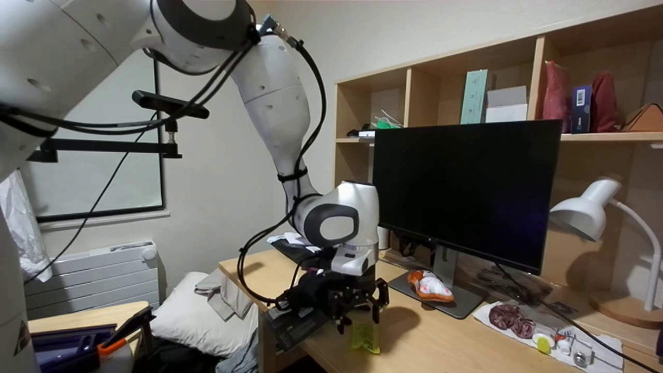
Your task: Place the yellow paper on the desk shelf
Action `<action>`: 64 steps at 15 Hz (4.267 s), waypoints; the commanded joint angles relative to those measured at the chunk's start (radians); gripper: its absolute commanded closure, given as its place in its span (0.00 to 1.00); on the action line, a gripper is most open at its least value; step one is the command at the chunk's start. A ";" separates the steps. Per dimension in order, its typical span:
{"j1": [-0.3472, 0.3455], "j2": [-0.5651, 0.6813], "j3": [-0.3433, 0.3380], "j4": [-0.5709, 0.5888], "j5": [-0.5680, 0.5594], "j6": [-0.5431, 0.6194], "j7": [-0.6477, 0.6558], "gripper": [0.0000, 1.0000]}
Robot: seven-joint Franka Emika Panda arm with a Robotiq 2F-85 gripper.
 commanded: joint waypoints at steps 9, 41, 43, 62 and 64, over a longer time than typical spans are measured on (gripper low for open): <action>-0.089 0.108 0.070 0.147 0.072 -0.060 0.044 0.39; -0.142 -0.172 -0.283 -0.276 -0.357 -0.006 -0.423 0.93; -0.173 -0.165 -0.256 -0.265 -0.294 0.006 -0.441 0.93; -0.541 -0.010 0.036 -0.248 0.012 0.251 -0.829 0.93; -0.560 0.012 0.034 -0.235 0.019 0.259 -0.913 0.93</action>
